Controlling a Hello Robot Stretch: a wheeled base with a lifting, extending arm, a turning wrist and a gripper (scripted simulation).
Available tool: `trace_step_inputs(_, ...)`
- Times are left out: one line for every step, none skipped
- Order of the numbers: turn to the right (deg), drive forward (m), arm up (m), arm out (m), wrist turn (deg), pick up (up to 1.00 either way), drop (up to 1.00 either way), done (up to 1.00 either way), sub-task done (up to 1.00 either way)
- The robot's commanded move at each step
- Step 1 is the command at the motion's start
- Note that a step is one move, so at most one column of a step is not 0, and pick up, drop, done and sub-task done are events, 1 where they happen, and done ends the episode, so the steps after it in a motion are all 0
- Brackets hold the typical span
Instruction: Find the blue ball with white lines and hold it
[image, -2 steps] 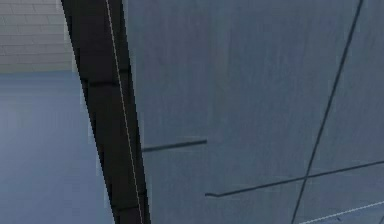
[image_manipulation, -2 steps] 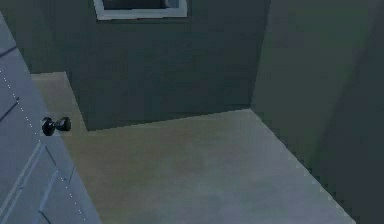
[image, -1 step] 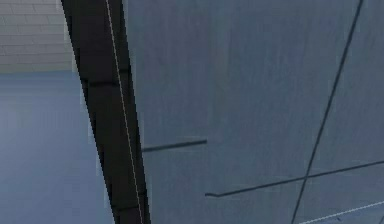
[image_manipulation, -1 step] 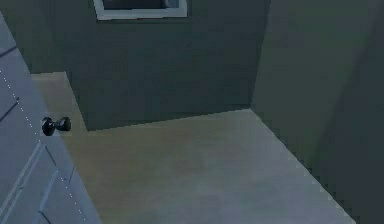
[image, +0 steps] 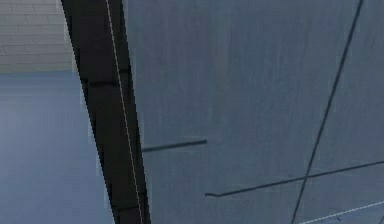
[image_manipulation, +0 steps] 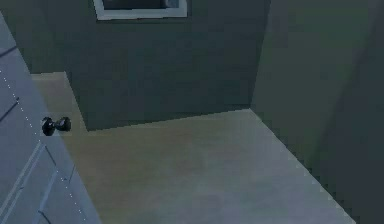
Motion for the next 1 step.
trace_step_inputs(45.0,0.0,0.0,0.0,0.0,0.0,0.0,0.0,0.0)
